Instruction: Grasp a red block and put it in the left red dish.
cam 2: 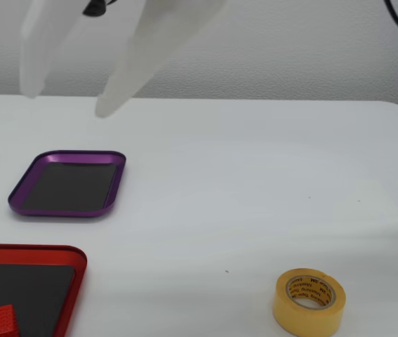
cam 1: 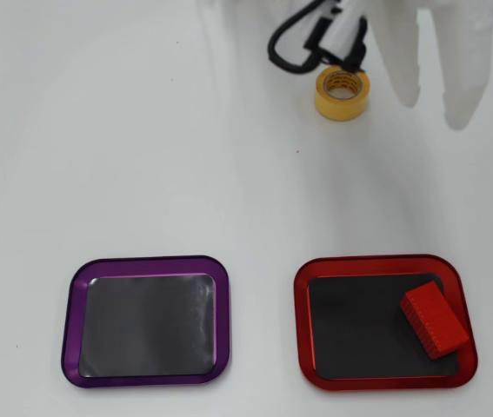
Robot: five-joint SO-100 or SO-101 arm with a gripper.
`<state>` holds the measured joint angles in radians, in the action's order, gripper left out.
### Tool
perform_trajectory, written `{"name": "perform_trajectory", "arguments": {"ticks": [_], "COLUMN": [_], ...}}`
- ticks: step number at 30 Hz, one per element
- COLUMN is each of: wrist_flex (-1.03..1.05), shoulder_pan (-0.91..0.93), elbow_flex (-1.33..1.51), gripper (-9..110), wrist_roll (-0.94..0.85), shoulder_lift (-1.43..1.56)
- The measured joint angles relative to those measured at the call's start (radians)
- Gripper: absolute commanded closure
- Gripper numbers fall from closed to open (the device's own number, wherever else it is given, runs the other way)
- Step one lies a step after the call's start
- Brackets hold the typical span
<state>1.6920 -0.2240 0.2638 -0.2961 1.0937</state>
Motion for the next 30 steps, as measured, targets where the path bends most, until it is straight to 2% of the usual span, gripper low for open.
{"name": "perform_trajectory", "arguments": {"ticks": [3, 9, 15, 20, 30], "wrist_flex": [0.009, 0.009, -0.043, -0.183, -0.626], "shoulder_pan": [0.021, 0.044, 0.187, 0.27, 0.276], "elbow_flex": [0.115, 0.551, 1.045, 1.447, 2.151], "gripper": [88, 88, 88, 88, 88], "wrist_roll": [0.023, 0.037, 0.04, 0.04, 0.091], "shoulder_lift": [0.103, 0.396, 0.753, 1.035, 1.411]}}
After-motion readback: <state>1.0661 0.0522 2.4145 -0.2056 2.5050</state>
